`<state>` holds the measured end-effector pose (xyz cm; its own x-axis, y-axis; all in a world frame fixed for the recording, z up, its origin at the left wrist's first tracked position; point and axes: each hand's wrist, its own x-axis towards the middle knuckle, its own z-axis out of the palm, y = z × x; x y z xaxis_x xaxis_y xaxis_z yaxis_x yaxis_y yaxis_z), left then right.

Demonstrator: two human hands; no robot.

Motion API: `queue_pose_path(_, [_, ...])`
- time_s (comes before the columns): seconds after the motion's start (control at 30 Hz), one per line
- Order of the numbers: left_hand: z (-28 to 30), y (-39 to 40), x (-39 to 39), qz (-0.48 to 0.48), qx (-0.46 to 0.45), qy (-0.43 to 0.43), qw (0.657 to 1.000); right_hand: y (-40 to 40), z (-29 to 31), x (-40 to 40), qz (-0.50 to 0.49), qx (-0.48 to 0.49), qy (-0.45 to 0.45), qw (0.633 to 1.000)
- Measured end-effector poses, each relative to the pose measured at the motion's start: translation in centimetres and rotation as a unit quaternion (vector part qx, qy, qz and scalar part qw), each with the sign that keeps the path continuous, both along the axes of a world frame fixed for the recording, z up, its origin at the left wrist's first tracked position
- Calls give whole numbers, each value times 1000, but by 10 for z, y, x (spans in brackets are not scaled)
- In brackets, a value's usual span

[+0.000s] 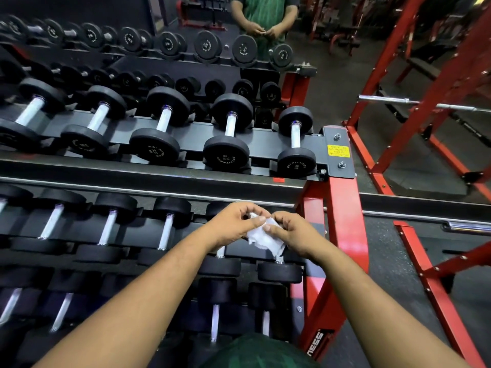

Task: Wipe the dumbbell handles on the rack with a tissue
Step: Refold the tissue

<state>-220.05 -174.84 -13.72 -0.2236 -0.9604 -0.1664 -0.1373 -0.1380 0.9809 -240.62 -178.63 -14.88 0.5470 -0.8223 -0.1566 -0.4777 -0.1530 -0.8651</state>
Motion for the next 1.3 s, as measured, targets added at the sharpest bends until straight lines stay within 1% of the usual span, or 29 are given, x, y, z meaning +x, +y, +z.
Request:
queue_pose_path(0.07, [-7, 0, 3, 17, -14, -30, 999, 3, -2, -1, -6, 3, -11, 1000])
queue_pose_path(0.13, [-9, -3, 6, 43, -14, -12, 999, 6, -5, -3, -17, 40, -24, 999])
queue_pose_path(0.2, [-7, -6, 11, 60, -13, 5, 998, 10, -5, -8, -14, 61, -3, 998])
queue_pose_path(0.33, [-5, -9, 14, 42, -7, -17, 999, 11, -6, -15, 50, 126, 43, 990])
queue_pose_path(0.37, [-4, -9, 13, 34, -11, -29, 999, 10, -6, -16, 55, 120, 47, 990])
queue_pose_path(0.47, [-6, -11, 9, -8, -48, -88, 995, 7, -3, -14, 41, 42, 46, 997])
queue_pose_path(0.5, [-7, -12, 6, -15, -53, -98, 994, 7, -2, -12, 38, 36, 42, 998])
queue_pose_path(0.57, [-9, -13, 4, -11, -49, -87, 995, 9, -1, -5, 48, 26, 37, 998])
queue_pose_path(0.63, [-11, -14, 1, 5, -47, -79, 996, 13, -6, 2, 41, 29, 30, 998])
queue_pose_path(0.77, [-15, -20, -1, 72, -92, -156, 981, 21, -18, 5, -3, 72, -15, 997])
queue_pose_path(0.8, [-16, -22, 0, 106, -96, -153, 978, 22, -22, 3, -2, 78, -9, 997])
queue_pose_path(0.87, [-17, -27, 6, 177, -94, -113, 973, 23, -28, -2, -7, 78, 9, 997])
queue_pose_path(0.9, [-16, -27, 7, 192, -90, -103, 972, 24, -30, -4, -19, 85, 3, 996])
queue_pose_path(0.97, [-15, -19, 6, 172, -58, -94, 979, 24, -29, -6, -50, 109, -41, 992])
queue_pose_path(1.03, [-16, -3, -2, 121, 6, -53, 991, 24, -25, -5, -73, 129, -90, 985])
queue_pose_path(1.1, [-24, 7, -9, 82, 40, -44, 995, 25, -21, -3, -84, 139, -106, 981])
queue_pose_path(1.13, [-29, 9, -12, 83, 35, -57, 994, 26, -21, -2, -80, 135, -105, 982])
queue_pose_path(1.23, [-32, 4, -15, 130, -17, -107, 986, 31, -22, 1, -54, 125, -97, 986])
queue_pose_path(1.3, [-24, 2, -15, 138, -38, -111, 983, 34, -21, 2, -55, 129, -103, 985])
